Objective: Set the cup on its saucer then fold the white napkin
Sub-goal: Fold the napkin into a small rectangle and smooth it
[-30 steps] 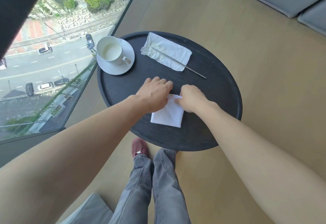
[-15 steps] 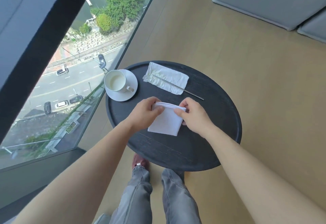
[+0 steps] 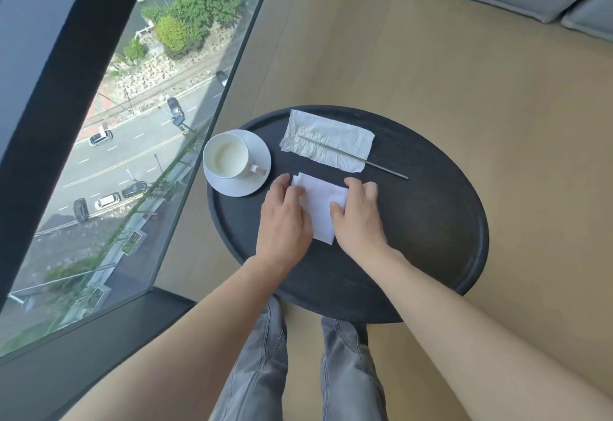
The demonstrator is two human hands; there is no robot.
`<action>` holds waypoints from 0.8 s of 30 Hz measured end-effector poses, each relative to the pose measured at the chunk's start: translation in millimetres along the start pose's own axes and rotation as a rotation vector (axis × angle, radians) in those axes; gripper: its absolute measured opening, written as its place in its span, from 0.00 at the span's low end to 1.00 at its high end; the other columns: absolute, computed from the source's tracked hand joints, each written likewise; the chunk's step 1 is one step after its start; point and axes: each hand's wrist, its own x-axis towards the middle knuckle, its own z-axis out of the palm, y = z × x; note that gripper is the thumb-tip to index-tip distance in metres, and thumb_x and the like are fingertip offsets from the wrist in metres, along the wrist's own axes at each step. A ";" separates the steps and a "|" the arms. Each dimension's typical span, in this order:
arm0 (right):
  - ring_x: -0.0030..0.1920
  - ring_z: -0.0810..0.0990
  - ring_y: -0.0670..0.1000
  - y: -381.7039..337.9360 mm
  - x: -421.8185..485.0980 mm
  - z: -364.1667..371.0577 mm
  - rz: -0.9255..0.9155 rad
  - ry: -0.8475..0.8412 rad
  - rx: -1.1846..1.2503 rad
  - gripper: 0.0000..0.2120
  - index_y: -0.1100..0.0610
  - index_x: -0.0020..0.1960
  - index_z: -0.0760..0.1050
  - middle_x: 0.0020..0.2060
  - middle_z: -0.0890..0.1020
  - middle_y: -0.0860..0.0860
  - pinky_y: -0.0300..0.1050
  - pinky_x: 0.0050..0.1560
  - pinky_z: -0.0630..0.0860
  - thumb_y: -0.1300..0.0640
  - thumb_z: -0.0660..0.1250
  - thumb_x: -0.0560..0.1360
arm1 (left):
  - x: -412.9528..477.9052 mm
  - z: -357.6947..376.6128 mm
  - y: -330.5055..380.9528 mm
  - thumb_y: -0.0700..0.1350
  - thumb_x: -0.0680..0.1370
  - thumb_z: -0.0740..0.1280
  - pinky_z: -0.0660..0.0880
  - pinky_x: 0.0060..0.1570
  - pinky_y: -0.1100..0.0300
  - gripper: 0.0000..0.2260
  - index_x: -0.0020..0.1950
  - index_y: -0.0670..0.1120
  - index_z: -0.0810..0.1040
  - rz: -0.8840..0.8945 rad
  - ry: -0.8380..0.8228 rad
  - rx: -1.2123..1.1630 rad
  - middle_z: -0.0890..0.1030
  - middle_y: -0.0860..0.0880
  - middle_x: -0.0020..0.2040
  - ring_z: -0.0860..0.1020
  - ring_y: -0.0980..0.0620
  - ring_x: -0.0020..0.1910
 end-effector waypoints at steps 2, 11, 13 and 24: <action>0.58 0.73 0.59 5.6 -16.8 5.4 -0.127 0.067 -0.195 0.25 0.60 0.73 0.65 0.62 0.69 0.57 0.52 0.57 0.74 0.59 0.66 0.78 | -8.5 -0.9 -7.3 0.37 0.78 0.62 0.64 0.73 0.44 0.20 0.70 0.36 0.73 0.131 -0.032 0.155 0.64 0.35 0.80 0.64 0.37 0.78; 0.82 0.47 0.54 21.7 -41.7 35.3 -0.173 0.013 -0.565 0.33 0.61 0.82 0.47 0.82 0.47 0.57 0.51 0.79 0.57 0.51 0.56 0.83 | 0.3 8.9 -46.3 0.60 0.87 0.44 0.36 0.81 0.47 0.32 0.85 0.43 0.46 0.508 -0.331 0.532 0.43 0.46 0.85 0.39 0.49 0.84; 0.82 0.46 0.53 18.1 -38.8 38.9 -0.159 0.019 -0.576 0.33 0.61 0.82 0.46 0.82 0.46 0.56 0.50 0.79 0.56 0.51 0.54 0.83 | 6.8 9.2 -50.5 0.60 0.87 0.44 0.35 0.80 0.48 0.32 0.85 0.43 0.46 0.513 -0.326 0.545 0.42 0.46 0.85 0.38 0.49 0.84; 0.82 0.43 0.50 -3.9 -11.1 52.7 -0.132 0.065 -0.613 0.32 0.57 0.83 0.41 0.82 0.41 0.52 0.50 0.80 0.49 0.48 0.48 0.84 | 42.2 -7.4 -67.6 0.57 0.86 0.43 0.40 0.81 0.48 0.30 0.84 0.42 0.43 0.565 -0.259 0.519 0.42 0.44 0.84 0.41 0.47 0.84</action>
